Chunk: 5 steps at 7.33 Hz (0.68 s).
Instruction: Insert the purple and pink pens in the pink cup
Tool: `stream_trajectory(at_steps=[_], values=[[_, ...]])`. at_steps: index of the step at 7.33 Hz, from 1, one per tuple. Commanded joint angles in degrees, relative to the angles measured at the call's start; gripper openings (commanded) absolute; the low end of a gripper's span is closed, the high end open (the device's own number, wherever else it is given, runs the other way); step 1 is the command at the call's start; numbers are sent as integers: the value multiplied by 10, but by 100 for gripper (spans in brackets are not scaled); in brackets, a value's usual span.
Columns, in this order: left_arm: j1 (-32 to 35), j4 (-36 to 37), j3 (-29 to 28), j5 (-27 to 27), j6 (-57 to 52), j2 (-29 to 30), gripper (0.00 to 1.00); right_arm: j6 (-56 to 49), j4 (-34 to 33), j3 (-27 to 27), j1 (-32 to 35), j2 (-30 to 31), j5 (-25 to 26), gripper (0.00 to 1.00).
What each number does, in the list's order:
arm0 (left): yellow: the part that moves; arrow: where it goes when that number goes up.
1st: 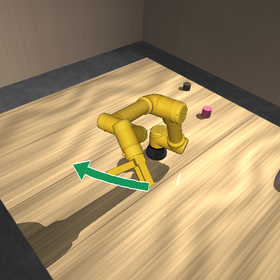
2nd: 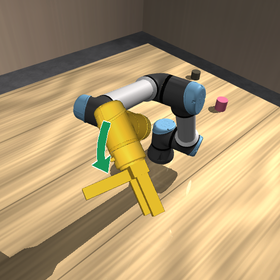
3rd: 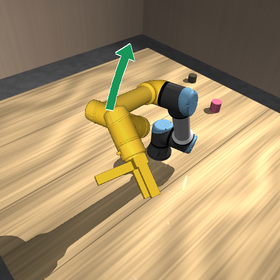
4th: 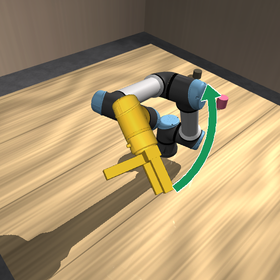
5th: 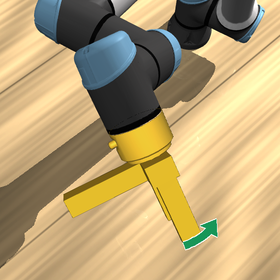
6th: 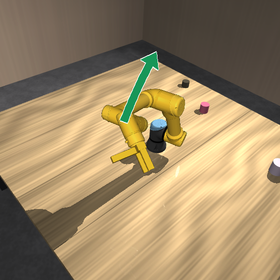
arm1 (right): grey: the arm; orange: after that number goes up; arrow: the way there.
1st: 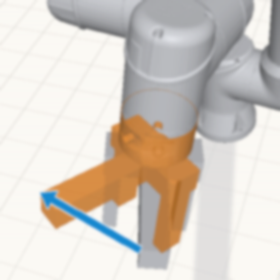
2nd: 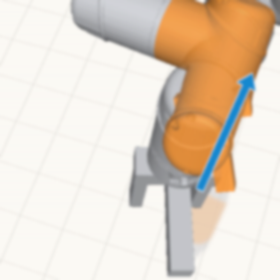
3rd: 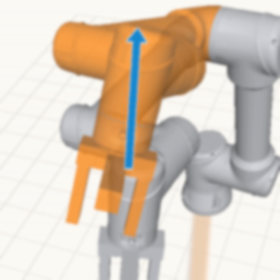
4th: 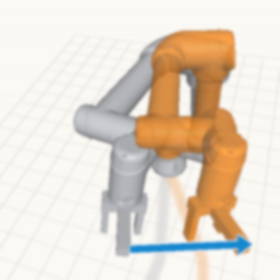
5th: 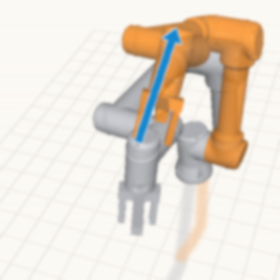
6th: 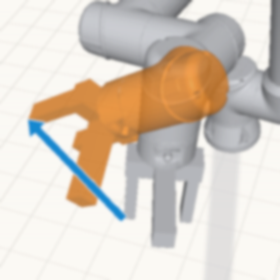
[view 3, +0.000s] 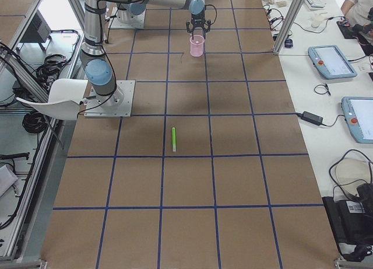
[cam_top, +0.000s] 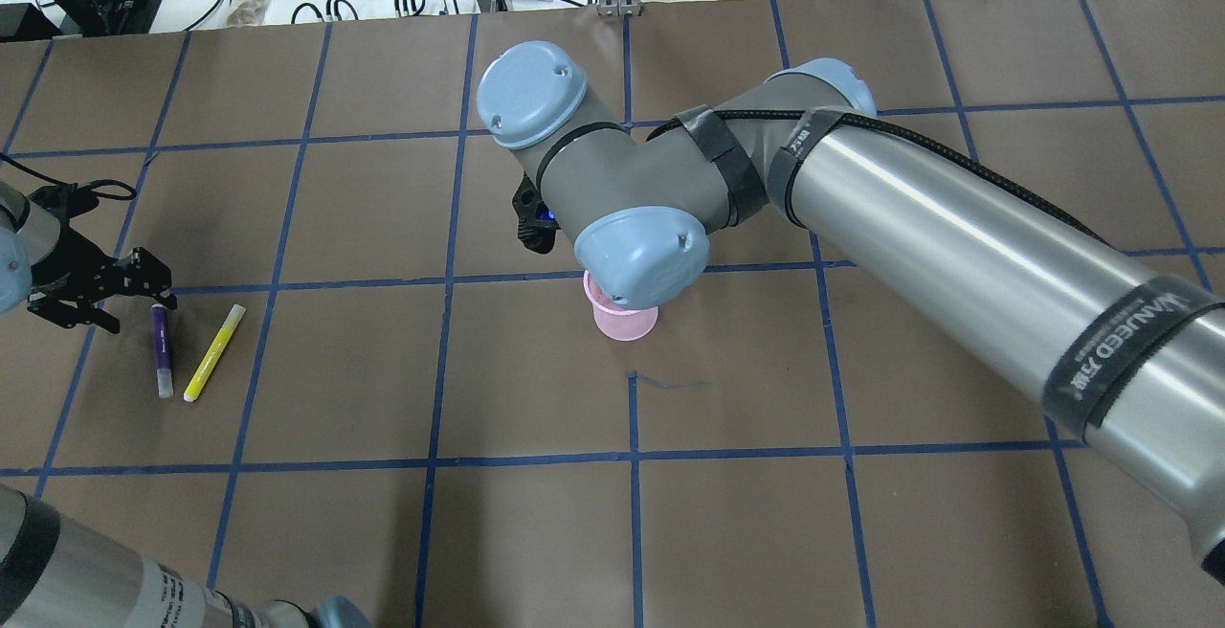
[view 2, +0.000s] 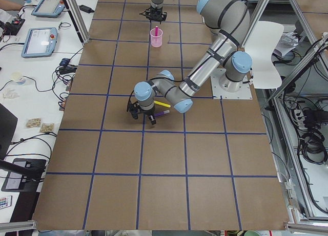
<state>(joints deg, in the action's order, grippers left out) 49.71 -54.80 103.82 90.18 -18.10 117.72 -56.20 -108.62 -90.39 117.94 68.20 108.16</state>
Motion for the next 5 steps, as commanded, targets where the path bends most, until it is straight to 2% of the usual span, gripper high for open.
stream_trajectory(at_steps=[1, 2, 3, 4, 5], values=[[0, 1, 1, 0, 3, 8, 58, -9, 7, 33, -53, 37, -14, 100], [0, 1, 0, 0, 2, 8, 27, -10, 9, 43, -97, 73, -43, 100], [0, 1, -1, 0, 0, 8, 0, -9, 21, 46, -144, 108, -58, 100], [1, 1, -2, 1, -1, 8, 0, 5, 61, 44, -186, 139, -78, 100], [1, 1, -2, 2, -4, 8, 0, 71, 97, 43, -218, 164, -89, 100]])
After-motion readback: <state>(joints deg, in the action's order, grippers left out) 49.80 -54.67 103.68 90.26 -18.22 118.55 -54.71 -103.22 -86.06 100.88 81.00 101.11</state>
